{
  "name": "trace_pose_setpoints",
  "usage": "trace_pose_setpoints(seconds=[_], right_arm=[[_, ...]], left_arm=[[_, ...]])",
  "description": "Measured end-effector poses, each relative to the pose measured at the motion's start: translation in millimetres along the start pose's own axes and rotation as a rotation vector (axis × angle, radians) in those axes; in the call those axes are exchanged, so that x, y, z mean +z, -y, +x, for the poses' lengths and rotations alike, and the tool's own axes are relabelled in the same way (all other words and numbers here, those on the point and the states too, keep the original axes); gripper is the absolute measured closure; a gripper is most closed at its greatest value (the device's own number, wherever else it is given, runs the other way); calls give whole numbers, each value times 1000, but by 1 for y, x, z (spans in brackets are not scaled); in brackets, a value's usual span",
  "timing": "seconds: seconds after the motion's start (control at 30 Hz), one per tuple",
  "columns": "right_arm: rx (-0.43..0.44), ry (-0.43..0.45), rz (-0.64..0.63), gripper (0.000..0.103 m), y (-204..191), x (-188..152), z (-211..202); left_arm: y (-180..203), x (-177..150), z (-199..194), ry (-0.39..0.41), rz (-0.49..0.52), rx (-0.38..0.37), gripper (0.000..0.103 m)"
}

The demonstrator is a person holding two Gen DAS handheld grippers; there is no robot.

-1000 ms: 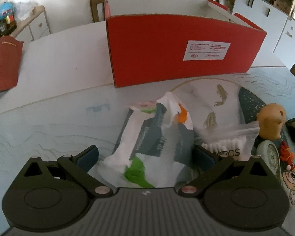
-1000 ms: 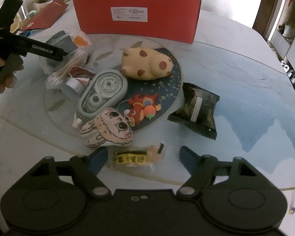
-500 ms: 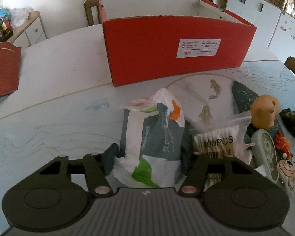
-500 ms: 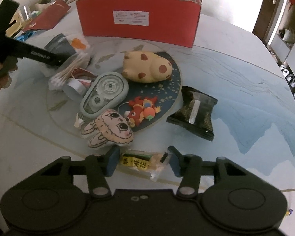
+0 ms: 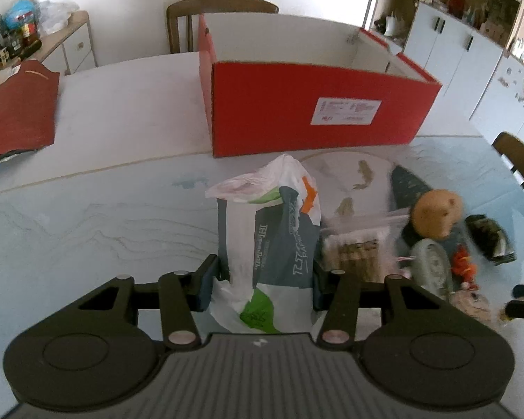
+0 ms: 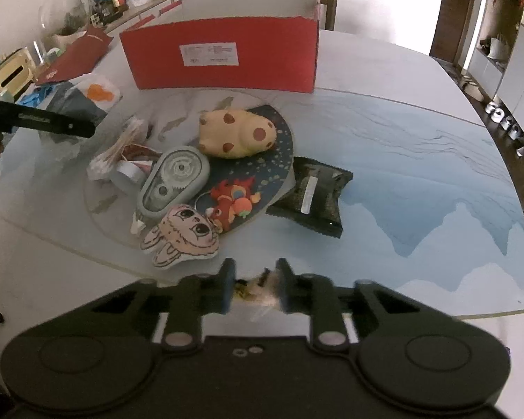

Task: Organize objects
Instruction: 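Grasp the small yellow snack with the right tool while the left tool grasps the white shopping bag, then carry the yellow snack and white bag into the red box and release both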

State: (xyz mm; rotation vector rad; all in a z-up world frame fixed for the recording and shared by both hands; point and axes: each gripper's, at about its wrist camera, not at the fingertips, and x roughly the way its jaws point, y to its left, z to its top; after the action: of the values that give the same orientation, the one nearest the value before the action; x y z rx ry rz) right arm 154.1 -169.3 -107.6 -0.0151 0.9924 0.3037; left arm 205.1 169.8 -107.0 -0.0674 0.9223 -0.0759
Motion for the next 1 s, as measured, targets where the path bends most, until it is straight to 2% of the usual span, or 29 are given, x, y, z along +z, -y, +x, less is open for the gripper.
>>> trace_pose_setpoints(seconds=[0.23,0.37,0.7,1.0], right_arm=[[31,60,24,84,4,7,-22],[39,84,5,85,2,21,-35],[33,178,-25,85,0,83,-53],[32,268,-49,85,-5,153,-54]], left_arm=[[13,4,-24,26,-3,-59,54],[25,11,-35,32,32,-81,54],[46,42,-43,36,63,-97,54],[55,86,-46,72,107,-114,54]])
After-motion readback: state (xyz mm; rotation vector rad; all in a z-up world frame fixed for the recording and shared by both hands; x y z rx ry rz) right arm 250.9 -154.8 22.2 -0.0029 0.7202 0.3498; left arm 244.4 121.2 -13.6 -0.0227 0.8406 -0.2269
